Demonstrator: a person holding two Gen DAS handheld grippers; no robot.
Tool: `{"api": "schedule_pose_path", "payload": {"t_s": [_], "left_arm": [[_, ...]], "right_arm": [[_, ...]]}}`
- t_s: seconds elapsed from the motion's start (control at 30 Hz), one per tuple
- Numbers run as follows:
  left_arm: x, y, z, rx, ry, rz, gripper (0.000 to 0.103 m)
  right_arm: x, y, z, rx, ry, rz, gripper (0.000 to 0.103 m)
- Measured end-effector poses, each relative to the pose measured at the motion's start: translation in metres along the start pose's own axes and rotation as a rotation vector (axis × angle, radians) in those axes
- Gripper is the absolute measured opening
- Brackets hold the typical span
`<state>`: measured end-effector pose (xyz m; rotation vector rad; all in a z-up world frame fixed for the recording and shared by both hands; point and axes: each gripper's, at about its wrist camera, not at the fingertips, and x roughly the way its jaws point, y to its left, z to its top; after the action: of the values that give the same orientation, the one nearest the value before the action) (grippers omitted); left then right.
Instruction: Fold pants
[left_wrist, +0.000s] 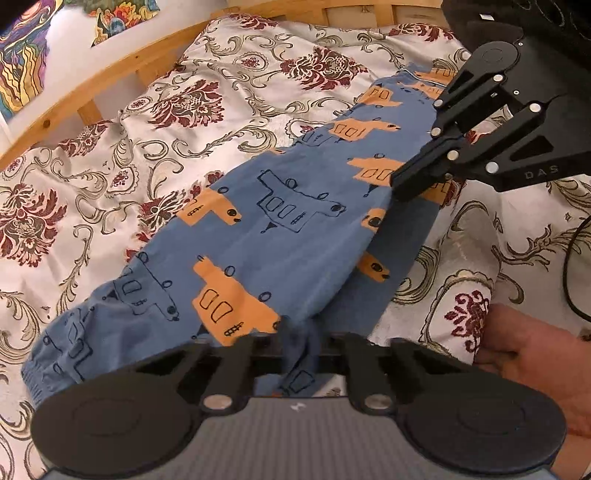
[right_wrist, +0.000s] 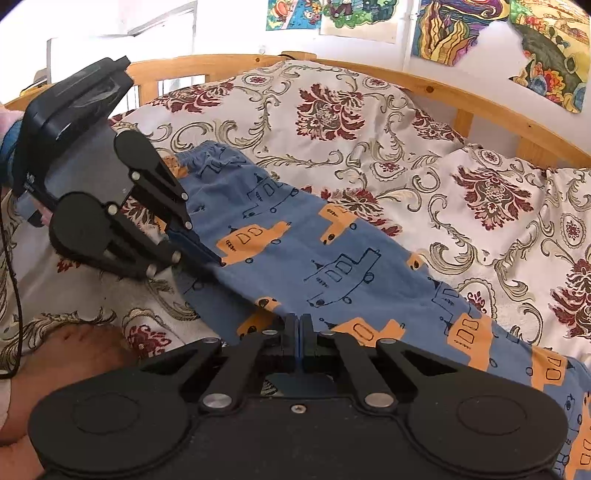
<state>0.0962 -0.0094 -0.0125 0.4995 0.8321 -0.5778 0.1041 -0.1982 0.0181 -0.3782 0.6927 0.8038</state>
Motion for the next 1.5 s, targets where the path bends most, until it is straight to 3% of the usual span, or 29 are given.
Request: {"api": "schedule_pose_path", "payload": {"t_s": [0.2,0.33,0.37,0.43,0.5,0.53,0.6,0.73,0.8,0.87,0.97,1.03,1.07,1.1,1.2,1.4,1.47,1.5], "left_arm": [[-0.008,-0.003,0.000,0.059,0.018,-0.023,0.001],[0.006,-0.011,-0.005,0.097,0.069,-0.028,0.001],[0.007,-0.010,-0.005,0.087,0.068,-0.033,0.002],[0.000,0.001,-0.002,0.037,0.055,-0.089,0.014],[-0.011,0.021,0.001,-0.048,0.037,-0.182,0.051],[-0.017,0.032,0.004,-0.095,0.022,-0.218,0.057],[-0.022,0.055,0.014,-0.169,-0.003,-0.229,0.059],[-0.001,0.101,0.047,-0.233,-0.039,-0.091,0.066],[0.020,0.124,0.061,-0.251,-0.037,-0.065,0.077],[0.041,0.138,0.070,-0.235,-0.014,-0.070,0.080],[0.066,0.146,0.072,-0.176,0.026,-0.078,0.079],[0.079,0.146,0.069,-0.151,0.049,-0.119,0.065],[0.085,0.144,0.068,-0.139,0.066,-0.139,0.045],[0.089,0.141,0.067,-0.118,0.077,-0.152,0.031],[0.081,0.125,0.059,-0.014,0.023,-0.096,0.015],[0.043,0.077,0.034,0.174,-0.116,0.064,0.012],[0.040,0.064,0.026,0.218,-0.107,0.060,0.014],[0.041,0.059,0.022,0.229,-0.088,0.044,0.020]], "right_arm": [[-0.004,0.003,-0.008,-0.016,0.031,0.036,0.000],[0.012,0.003,-0.022,0.012,0.096,0.054,0.000],[0.017,0.001,-0.024,0.036,0.116,0.068,0.004],[0.011,-0.006,-0.020,0.065,0.102,0.102,0.016],[0.001,-0.018,-0.005,0.096,0.063,0.149,0.035],[-0.001,-0.027,0.005,0.112,0.044,0.155,0.038],[0.009,-0.048,0.025,0.121,0.027,0.143,0.040],[0.060,-0.091,0.054,0.127,0.003,0.067,0.044],[0.082,-0.111,0.061,0.177,0.013,0.086,0.044],[0.095,-0.120,0.066,0.158,0.011,0.117,0.049],[0.104,-0.115,0.067,0.076,0.012,0.136,0.050],[0.110,-0.108,0.063,0.041,0.020,0.150,0.044],[0.113,-0.104,0.060,0.011,0.031,0.143,0.032],[0.115,-0.100,0.059,-0.015,0.029,0.126,0.012],[0.107,-0.081,0.052,-0.132,-0.022,0.062,0.003],[0.078,-0.037,0.037,-0.372,-0.100,-0.033,0.002],[0.077,-0.024,0.025,-0.420,-0.077,-0.040,0.002],[0.080,-0.020,0.018,-0.429,-0.054,-0.028,0.002]]}}
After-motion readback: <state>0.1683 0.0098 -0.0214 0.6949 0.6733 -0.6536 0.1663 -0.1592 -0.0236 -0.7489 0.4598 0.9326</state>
